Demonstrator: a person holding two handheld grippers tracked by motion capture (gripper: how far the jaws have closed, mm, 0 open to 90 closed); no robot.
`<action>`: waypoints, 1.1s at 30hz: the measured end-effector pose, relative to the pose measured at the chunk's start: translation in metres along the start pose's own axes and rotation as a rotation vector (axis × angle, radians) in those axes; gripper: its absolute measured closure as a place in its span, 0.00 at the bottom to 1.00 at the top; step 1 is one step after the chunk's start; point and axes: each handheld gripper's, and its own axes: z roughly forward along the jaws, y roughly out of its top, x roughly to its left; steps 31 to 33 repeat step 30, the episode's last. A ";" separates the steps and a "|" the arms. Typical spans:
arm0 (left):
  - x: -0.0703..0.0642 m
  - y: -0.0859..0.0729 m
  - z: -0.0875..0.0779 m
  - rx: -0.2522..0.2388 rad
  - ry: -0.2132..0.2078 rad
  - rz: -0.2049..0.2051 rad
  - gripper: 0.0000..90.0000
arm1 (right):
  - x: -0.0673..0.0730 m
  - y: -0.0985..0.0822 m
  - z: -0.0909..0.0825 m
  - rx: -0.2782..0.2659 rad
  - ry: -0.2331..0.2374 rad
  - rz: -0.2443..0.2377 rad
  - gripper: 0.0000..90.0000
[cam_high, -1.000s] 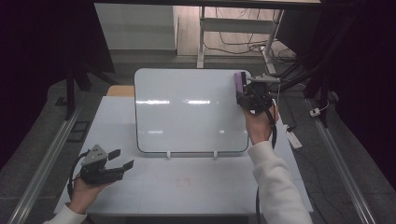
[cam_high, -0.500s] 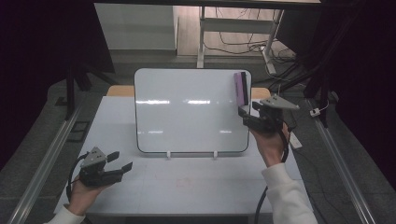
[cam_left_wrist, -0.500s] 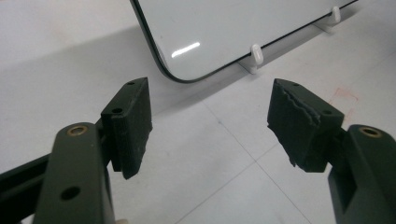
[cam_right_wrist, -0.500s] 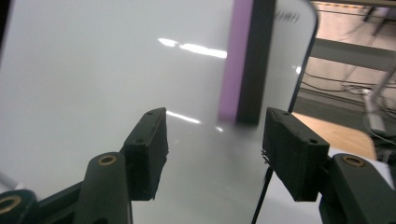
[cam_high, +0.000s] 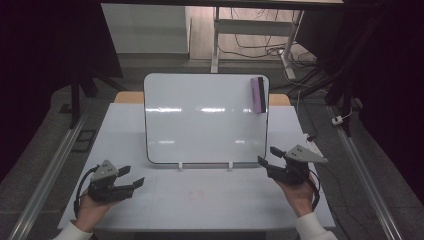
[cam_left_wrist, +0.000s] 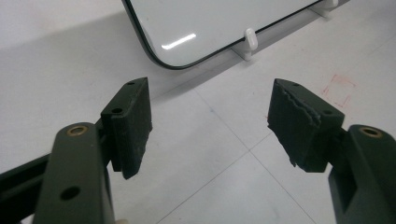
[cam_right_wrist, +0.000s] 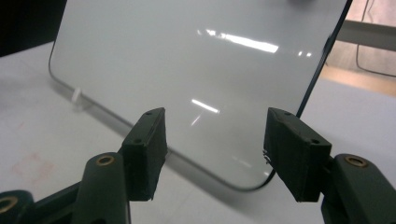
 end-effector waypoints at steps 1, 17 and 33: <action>0.000 0.000 0.000 0.002 0.000 0.000 0.35 | 0.000 -0.005 0.000 0.005 0.006 0.002 0.43; 0.001 -0.003 0.001 0.006 0.008 0.008 0.35 | -0.002 -0.043 -0.001 0.033 0.061 -0.019 0.43; 0.000 -0.002 0.002 0.008 0.005 0.015 0.35 | -0.002 -0.044 -0.001 0.032 0.069 -0.037 0.43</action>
